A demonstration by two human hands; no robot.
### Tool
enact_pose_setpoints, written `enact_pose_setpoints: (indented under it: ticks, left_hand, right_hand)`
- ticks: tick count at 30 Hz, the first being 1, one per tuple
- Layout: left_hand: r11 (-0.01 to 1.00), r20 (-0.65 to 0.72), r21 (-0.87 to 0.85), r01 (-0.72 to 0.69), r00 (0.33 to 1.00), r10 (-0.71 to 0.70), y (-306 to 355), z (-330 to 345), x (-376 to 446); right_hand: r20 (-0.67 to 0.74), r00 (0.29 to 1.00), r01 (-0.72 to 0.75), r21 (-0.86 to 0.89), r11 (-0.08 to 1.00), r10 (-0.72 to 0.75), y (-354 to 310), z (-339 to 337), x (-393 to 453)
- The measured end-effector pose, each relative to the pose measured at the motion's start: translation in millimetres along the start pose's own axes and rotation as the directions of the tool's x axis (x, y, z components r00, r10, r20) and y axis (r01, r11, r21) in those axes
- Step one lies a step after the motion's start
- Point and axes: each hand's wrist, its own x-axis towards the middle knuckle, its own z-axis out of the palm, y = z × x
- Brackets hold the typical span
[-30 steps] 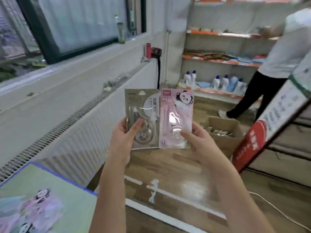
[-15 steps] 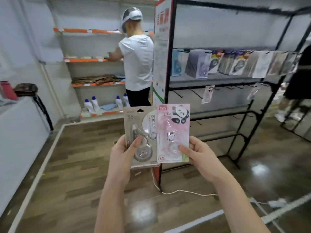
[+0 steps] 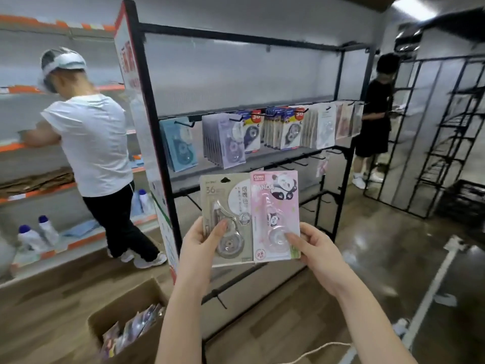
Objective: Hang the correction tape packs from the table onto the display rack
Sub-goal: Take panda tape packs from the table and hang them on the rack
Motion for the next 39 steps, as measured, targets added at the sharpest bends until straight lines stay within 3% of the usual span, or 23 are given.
enact_pose_setpoints:
  ticks: [6,14,19,30,39]
  left_hand:
    - [1.0,0.018,0.012,0.003,1.0,-0.003,-19.2,37.6,80.7]
    - [1.0,-0.008,0.0,0.028,1.0,-0.028,-60.3,110.9,140.6]
    - [0.998,-0.063,-0.041,0.053,0.997,-0.055,-91.6,187.7,173.8]
    - [0.99,0.004,-0.005,0.14,0.99,-0.14,-153.0,363.0,233.1]
    - [0.964,-0.06,-0.022,0.266,0.962,-0.267,-212.2,411.2,267.0]
  right_hand:
    - [-0.073,0.997,0.039,0.001,0.999,-0.039,2.0,-39.6,79.8]
    - [-0.007,1.0,0.001,0.057,0.998,-0.001,15.9,-116.0,155.4]
    - [0.052,0.999,-0.016,0.026,1.0,0.014,14.5,-193.2,198.9]
    - [-0.054,0.991,-0.11,0.203,0.973,0.124,34.6,-372.7,258.3]
    - [-0.112,0.97,-0.184,0.249,0.951,0.217,69.2,-416.9,296.9]
